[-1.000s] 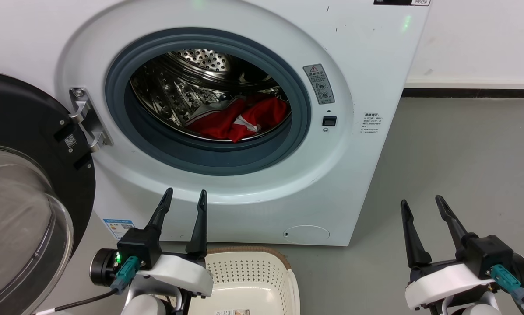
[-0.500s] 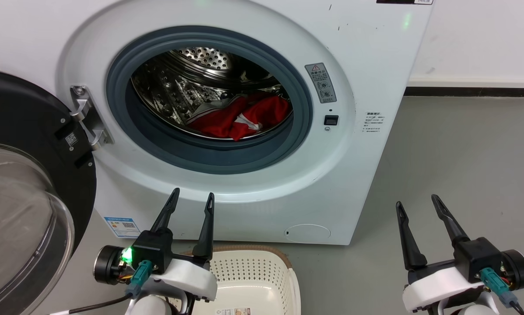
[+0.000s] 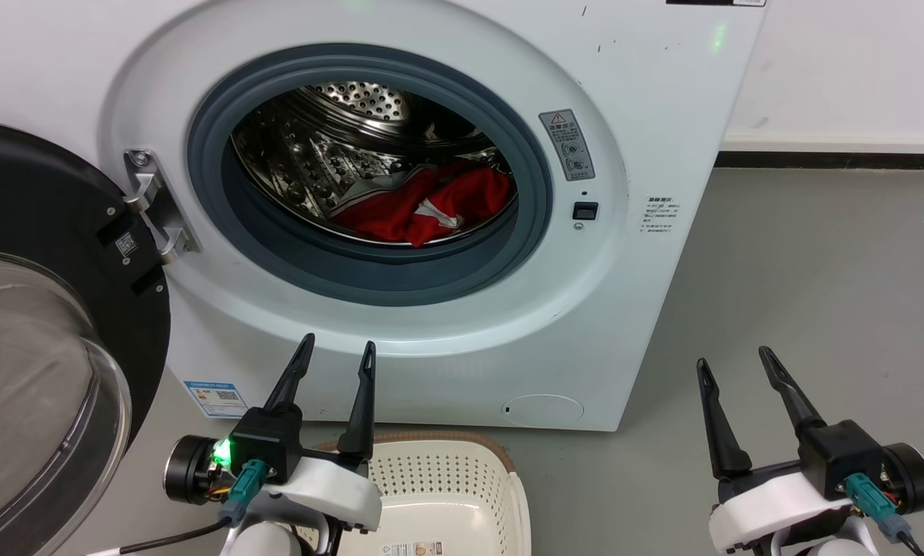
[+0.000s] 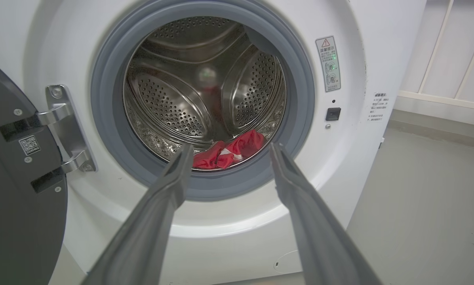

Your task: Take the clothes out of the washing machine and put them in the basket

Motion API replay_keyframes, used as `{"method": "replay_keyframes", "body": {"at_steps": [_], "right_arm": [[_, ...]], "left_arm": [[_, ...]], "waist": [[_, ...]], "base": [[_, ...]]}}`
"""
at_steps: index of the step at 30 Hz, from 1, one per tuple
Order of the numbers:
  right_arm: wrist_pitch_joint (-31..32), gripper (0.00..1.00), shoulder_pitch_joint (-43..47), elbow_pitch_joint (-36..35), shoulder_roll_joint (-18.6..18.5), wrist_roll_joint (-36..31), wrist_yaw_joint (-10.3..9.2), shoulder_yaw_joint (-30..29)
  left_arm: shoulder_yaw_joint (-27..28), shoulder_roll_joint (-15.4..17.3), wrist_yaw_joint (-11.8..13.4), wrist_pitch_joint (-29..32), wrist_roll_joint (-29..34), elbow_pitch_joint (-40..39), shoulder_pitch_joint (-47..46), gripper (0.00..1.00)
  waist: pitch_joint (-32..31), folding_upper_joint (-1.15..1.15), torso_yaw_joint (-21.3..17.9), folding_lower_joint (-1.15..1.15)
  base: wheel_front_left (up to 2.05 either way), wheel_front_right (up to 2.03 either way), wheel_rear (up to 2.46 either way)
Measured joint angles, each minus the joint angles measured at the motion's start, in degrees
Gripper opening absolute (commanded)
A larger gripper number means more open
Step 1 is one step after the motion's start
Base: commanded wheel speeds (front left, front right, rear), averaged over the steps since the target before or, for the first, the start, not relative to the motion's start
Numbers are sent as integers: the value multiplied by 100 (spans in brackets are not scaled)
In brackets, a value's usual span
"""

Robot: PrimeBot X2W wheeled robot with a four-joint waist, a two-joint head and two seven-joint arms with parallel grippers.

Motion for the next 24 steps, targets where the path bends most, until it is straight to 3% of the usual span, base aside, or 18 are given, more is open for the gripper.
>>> {"method": "replay_keyframes", "body": {"at_steps": [13, 24], "right_arm": [[0, 100, -90, -80, 0, 52, 0, 101], [8, 100, -623, -353, -3, 103, 1, 243]], "left_arm": [[33, 1, 66, 0, -21, 24, -320, 100], [318, 3, -2, -9, 7, 658, -1640, 100]], "waist": [[264, 0, -23, 0], [1352, 0, -320, 1]], "base": [[0, 0, 0], [0, 0, 0]]}}
